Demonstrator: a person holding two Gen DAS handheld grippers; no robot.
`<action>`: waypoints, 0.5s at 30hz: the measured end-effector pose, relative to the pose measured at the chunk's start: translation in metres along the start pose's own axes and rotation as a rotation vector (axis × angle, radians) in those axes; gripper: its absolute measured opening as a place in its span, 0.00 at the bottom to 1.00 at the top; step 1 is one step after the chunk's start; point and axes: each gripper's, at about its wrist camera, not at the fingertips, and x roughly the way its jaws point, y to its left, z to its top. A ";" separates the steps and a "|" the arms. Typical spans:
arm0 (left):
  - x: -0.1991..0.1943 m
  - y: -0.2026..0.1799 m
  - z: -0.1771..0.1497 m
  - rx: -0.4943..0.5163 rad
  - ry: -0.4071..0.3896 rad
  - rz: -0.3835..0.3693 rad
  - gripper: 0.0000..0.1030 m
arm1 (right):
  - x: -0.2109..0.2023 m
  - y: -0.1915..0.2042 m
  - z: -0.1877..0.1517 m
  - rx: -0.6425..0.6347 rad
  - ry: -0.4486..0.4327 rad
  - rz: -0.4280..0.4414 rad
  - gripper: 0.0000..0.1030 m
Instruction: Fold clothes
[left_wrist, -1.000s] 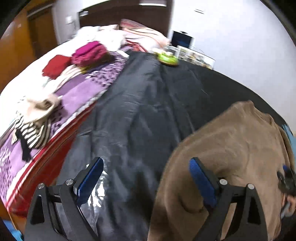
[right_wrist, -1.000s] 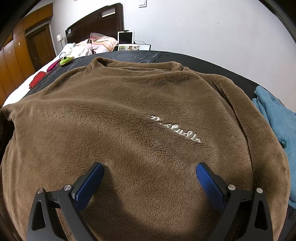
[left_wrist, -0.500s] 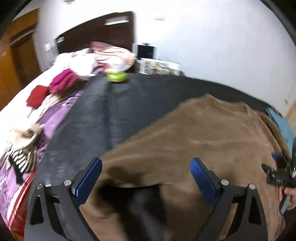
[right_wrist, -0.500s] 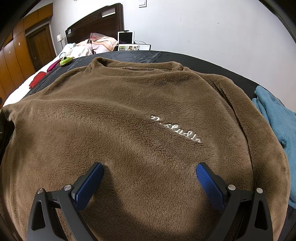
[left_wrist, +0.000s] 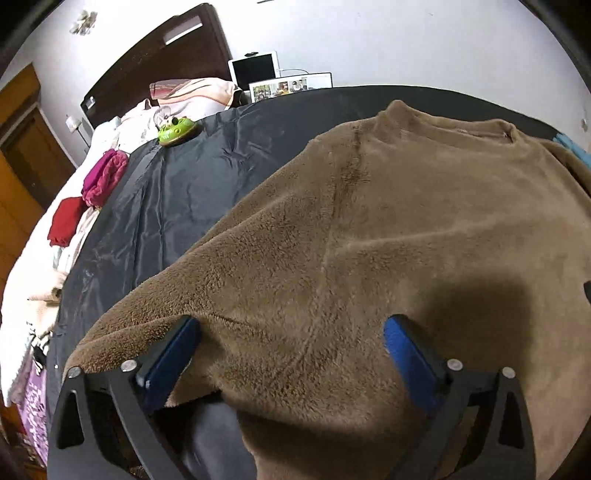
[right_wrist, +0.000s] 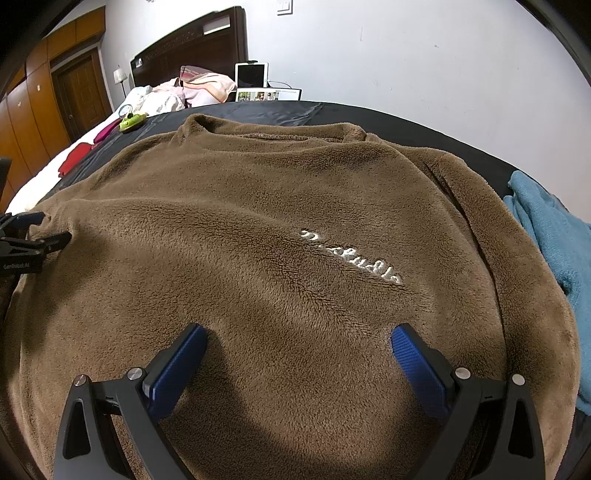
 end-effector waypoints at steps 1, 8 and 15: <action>0.002 0.002 0.001 -0.012 -0.002 -0.008 1.00 | 0.000 0.000 0.000 -0.001 0.000 -0.001 0.99; 0.014 0.013 0.007 -0.069 -0.007 -0.041 1.00 | 0.000 0.002 0.000 -0.004 0.001 -0.006 0.99; 0.015 0.016 0.008 -0.070 -0.021 -0.046 1.00 | -0.012 -0.010 0.000 0.062 -0.048 -0.008 0.99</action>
